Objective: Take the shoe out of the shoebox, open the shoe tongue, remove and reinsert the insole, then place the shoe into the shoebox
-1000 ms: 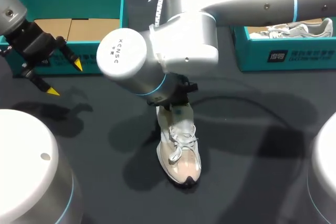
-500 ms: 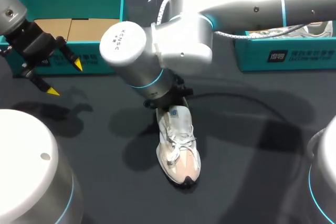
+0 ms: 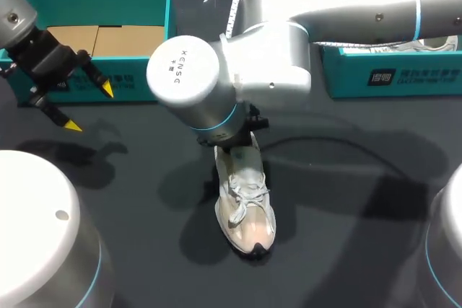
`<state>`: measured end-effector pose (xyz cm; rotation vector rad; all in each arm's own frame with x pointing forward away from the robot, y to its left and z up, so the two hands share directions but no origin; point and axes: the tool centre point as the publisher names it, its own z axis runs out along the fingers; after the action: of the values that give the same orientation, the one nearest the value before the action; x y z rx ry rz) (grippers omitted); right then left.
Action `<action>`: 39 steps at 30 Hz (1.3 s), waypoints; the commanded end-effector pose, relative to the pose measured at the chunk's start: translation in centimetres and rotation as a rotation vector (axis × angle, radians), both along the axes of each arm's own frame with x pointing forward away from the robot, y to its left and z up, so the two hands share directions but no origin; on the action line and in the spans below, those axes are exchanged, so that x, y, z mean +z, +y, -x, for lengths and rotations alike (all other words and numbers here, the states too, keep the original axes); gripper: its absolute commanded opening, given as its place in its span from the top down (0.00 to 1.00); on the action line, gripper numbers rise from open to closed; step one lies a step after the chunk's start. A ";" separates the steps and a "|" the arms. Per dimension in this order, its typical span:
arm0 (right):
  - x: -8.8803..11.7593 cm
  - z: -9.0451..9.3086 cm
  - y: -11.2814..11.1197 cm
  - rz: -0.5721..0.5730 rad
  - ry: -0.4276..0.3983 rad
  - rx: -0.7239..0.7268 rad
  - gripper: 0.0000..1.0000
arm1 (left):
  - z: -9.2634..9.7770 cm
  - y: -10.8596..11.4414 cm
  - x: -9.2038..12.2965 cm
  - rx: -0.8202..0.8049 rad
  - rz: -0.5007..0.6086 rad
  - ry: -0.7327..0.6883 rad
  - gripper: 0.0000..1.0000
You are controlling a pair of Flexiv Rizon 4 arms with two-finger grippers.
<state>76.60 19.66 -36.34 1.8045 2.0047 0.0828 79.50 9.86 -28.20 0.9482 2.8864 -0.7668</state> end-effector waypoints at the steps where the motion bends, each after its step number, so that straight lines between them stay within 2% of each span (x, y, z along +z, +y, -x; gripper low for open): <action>1: -1.1 0.0 0.1 0.023 -0.006 -0.012 1.00 | 0.1 0.1 0.0 0.000 -0.002 -0.001 0.00; 8: -4.1 -0.5 -0.3 0.043 0.095 -0.044 1.00 | 0.1 0.1 0.0 0.000 -0.002 -0.001 0.00; 10: -4.8 -0.3 -0.3 0.011 0.137 -0.038 1.00 | 0.1 0.1 0.0 0.000 -0.002 -0.001 0.00; 13: -5.0 0.1 -0.1 -0.006 0.157 -0.027 1.00 | 0.1 0.1 0.0 0.000 -0.002 -0.001 0.00; 15: -4.5 0.4 0.1 -0.013 0.154 -0.023 1.00 | 0.1 0.1 0.0 0.000 -0.002 -0.001 0.00; 22: -0.9 0.3 0.5 -0.050 0.139 0.001 1.00 | 0.1 0.1 0.0 0.000 -0.002 -0.001 0.00; 25: -0.6 -0.1 1.2 -0.066 0.160 0.035 1.00 | 0.1 0.1 0.0 0.000 -0.002 -0.001 0.00; 31: -3.4 -1.4 1.4 -0.122 0.281 0.068 1.00 | 0.1 0.1 0.0 0.000 -0.002 -0.001 0.00; 35: -4.8 -1.0 0.7 -0.176 0.362 0.071 1.00 | 0.1 0.1 0.0 0.000 -0.002 -0.001 0.00; 39: -5.4 0.0 0.0 -0.195 0.395 0.052 1.00 | 0.1 0.1 0.0 0.000 -0.002 -0.001 0.00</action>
<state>76.90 20.77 -39.94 1.9848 2.3569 -0.1053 79.50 9.85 -28.21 0.9481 2.8863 -0.7669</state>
